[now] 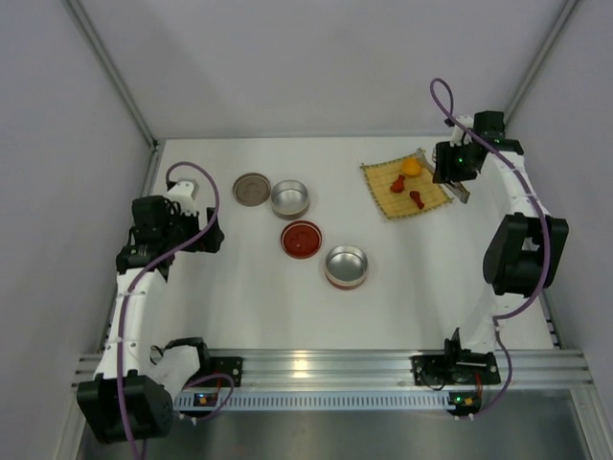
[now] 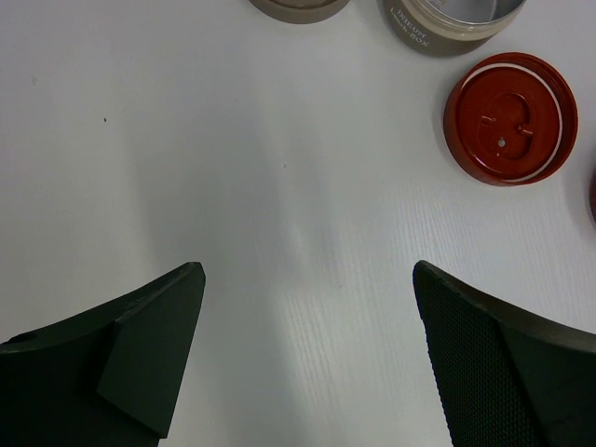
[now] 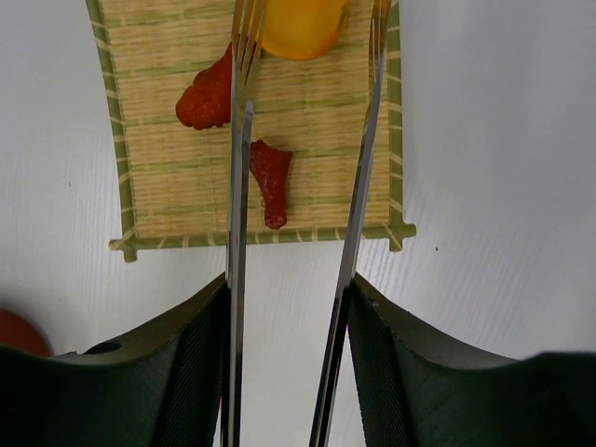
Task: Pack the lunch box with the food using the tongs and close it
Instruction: Pick up the fake food from the plate.
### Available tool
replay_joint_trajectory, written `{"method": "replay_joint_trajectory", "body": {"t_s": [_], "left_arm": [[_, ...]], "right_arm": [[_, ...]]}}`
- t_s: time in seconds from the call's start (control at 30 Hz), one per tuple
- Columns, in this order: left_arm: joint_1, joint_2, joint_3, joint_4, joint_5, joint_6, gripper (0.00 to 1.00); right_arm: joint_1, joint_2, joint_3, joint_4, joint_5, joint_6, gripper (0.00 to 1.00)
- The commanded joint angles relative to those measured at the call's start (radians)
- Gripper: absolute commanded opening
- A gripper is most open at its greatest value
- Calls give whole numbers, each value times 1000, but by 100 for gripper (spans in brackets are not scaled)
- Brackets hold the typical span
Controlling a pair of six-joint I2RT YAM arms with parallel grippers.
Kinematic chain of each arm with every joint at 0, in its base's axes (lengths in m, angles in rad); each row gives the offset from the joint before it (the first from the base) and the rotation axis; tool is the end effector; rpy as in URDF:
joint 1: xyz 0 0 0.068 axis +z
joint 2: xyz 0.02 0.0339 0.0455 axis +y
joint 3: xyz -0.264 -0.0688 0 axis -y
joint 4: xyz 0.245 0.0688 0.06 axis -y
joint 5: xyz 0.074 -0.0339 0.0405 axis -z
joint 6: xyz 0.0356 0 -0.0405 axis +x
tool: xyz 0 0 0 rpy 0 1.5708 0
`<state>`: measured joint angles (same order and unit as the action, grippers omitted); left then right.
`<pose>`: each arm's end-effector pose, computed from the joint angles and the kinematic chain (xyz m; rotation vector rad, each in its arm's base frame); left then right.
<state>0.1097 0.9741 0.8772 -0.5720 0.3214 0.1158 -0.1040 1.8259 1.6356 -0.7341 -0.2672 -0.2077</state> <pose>0.2059 0.0114 0.3011 0.1796 2.2025 -0.2348 0.4026 -0.0326 0.2950 -0.2378 2.4483 0.1985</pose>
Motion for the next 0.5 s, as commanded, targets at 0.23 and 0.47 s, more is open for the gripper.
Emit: {"method": "replay_joint_trajectory", "body": {"t_s": [0.23, 0.47], "left_arm": [[2, 28, 32, 78, 7, -24, 98], [2, 41, 31, 92, 2, -27, 98]], "right_arm": [[-39, 124, 119, 12, -76, 71, 47], [-48, 182, 167, 12, -99, 88, 46]]}}
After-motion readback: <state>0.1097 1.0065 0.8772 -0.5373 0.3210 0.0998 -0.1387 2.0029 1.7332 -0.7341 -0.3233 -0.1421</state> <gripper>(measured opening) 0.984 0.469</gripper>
